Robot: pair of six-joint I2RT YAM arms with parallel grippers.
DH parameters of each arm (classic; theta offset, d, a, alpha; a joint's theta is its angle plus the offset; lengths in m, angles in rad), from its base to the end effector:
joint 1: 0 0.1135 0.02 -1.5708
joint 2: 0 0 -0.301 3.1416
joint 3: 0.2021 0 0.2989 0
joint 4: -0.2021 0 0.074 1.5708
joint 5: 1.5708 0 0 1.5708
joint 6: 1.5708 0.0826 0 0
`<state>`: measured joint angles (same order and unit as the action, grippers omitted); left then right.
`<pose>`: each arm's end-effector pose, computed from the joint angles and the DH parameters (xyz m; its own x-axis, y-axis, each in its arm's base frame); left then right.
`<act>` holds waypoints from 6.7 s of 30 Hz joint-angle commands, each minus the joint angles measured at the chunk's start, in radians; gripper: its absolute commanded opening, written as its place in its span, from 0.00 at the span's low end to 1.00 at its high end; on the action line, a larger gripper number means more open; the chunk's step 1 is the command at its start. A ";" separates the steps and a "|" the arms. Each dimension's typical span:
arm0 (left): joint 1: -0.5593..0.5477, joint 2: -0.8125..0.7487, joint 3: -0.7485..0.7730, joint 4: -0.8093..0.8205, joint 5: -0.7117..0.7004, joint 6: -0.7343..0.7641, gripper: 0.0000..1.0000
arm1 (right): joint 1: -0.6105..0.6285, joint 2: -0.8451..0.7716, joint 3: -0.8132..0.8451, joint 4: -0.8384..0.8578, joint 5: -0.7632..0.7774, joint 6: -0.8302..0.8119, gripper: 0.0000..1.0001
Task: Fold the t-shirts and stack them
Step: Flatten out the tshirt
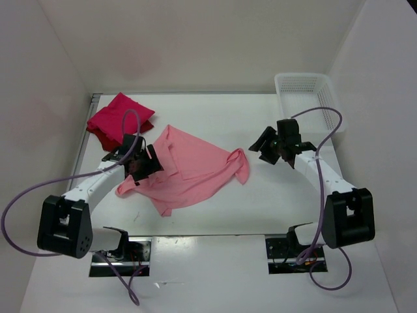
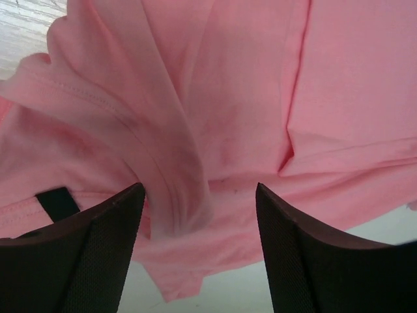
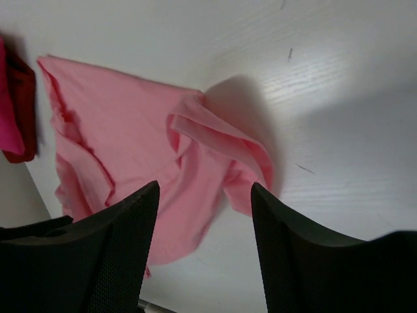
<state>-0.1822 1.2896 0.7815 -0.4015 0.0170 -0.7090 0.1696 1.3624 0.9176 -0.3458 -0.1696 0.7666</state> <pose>0.3121 -0.0589 0.1890 -0.7138 -0.5304 -0.4573 -0.3600 0.8380 -0.4100 0.3497 0.0740 0.2257 -0.7012 0.5736 -0.4234 0.2819 0.7685 0.5744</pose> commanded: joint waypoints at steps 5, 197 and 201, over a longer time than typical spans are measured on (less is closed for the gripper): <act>-0.051 0.091 0.038 0.059 -0.080 0.036 0.75 | 0.005 -0.016 -0.086 0.023 -0.013 0.008 0.66; 0.130 -0.231 0.032 -0.046 0.250 0.108 0.00 | 0.080 0.089 0.035 -0.185 0.353 -0.020 0.55; 0.121 -0.240 0.032 -0.046 0.250 0.108 0.00 | 0.080 0.066 0.049 -0.222 0.403 -0.029 0.26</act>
<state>-0.0547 1.0756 0.8150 -0.4644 0.2466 -0.6262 0.2436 1.4734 0.9112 -0.5228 0.1604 0.7410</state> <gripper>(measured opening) 0.007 0.312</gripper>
